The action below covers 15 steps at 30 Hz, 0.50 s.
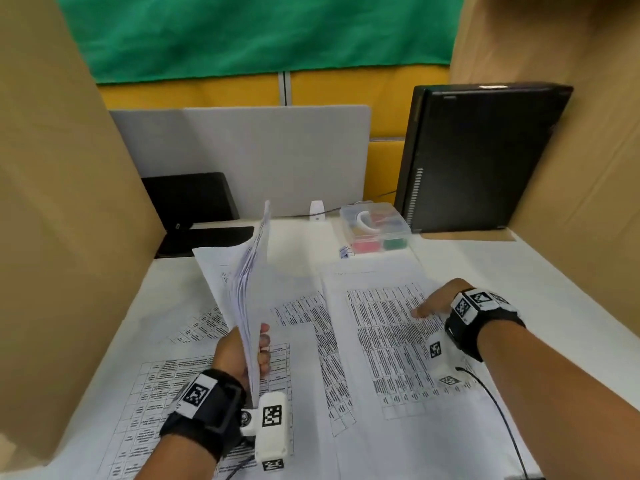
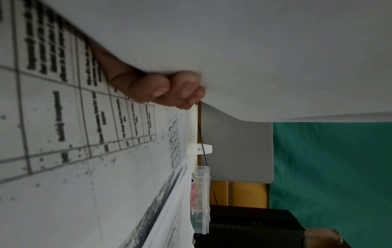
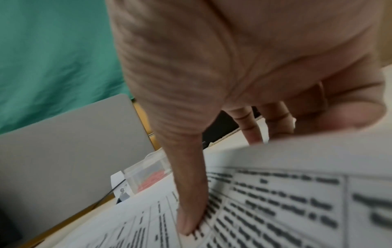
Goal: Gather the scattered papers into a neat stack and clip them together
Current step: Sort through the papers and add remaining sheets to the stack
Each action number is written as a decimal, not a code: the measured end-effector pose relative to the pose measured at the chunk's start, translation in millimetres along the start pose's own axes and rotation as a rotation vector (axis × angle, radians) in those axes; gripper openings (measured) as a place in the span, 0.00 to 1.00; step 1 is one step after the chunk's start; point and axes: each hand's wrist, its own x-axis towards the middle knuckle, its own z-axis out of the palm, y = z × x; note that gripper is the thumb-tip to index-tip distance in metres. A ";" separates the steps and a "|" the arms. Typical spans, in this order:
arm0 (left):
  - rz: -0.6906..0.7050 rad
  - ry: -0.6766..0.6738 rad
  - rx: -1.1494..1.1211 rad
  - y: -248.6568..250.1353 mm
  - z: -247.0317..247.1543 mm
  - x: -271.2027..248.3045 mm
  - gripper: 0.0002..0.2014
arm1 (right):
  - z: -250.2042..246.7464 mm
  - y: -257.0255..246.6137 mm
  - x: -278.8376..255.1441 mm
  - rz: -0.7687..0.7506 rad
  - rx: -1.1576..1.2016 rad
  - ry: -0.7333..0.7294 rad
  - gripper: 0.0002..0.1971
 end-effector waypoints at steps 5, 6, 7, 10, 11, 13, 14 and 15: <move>0.009 0.027 0.101 -1.8 7.5 -7.2 0.15 | 7.6 -7.4 -5.0 -0.096 -0.025 -0.046 0.19; 0.040 0.052 0.149 -2.5 9.6 -8.3 0.15 | 10.1 -9.4 -6.7 -0.107 -0.033 -0.050 0.19; 0.085 0.079 0.188 -2.0 12.7 -11.6 0.14 | 12.0 -11.5 -9.9 -0.109 -0.049 -0.051 0.16; 0.148 0.116 0.209 -3.5 13.5 -9.4 0.12 | 22.3 -15.7 -8.5 -0.122 -0.025 -0.022 0.14; 0.141 0.120 0.202 -2.9 14.9 -11.3 0.14 | 23.5 -16.8 -10.7 -0.140 -0.029 -0.021 0.12; 0.122 0.117 0.176 -4.9 13.8 -9.0 0.18 | 21.8 -18.6 -13.1 -0.229 -0.041 -0.049 0.14; 0.116 0.112 0.171 -6.8 13.1 -8.4 0.19 | 19.8 -19.0 -15.8 -0.255 -0.002 -0.051 0.18; 0.118 0.101 0.170 -7.4 13.4 -10.1 0.19 | 17.1 -19.4 -17.0 -0.274 0.055 -0.064 0.20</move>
